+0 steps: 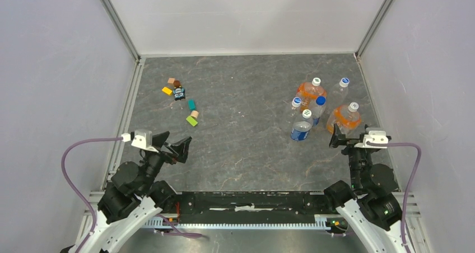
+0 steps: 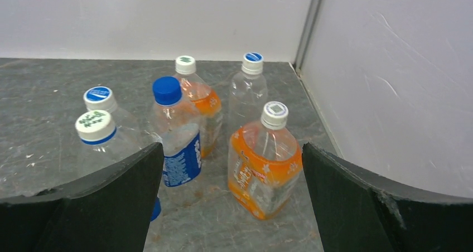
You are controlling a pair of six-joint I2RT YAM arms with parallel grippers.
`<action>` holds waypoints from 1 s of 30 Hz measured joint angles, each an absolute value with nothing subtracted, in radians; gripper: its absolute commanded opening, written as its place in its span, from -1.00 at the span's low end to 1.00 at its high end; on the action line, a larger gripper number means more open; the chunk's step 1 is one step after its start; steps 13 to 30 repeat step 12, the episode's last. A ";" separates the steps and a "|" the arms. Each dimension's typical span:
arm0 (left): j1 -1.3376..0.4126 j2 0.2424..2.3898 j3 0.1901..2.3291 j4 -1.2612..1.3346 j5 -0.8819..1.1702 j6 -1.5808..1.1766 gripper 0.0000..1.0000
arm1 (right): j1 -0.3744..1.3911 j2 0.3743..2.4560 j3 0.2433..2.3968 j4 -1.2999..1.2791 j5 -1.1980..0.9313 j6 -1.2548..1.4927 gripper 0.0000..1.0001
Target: Screw on the bottle caps
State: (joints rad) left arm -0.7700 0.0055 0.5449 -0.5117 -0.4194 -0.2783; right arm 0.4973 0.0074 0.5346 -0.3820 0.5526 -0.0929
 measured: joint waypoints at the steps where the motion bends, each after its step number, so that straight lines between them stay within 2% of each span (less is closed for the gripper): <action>1: -0.770 0.006 0.545 -0.523 -0.422 -0.280 1.00 | 0.497 0.007 0.535 -0.389 0.574 -0.084 0.96; 10: -0.770 0.006 0.541 -0.555 -0.442 -0.299 1.00 | 0.497 0.007 0.588 -0.456 0.709 -0.023 0.96; 30: -0.770 0.006 0.541 -0.558 -0.443 -0.302 1.00 | 0.497 0.007 0.595 -0.460 0.718 -0.019 0.96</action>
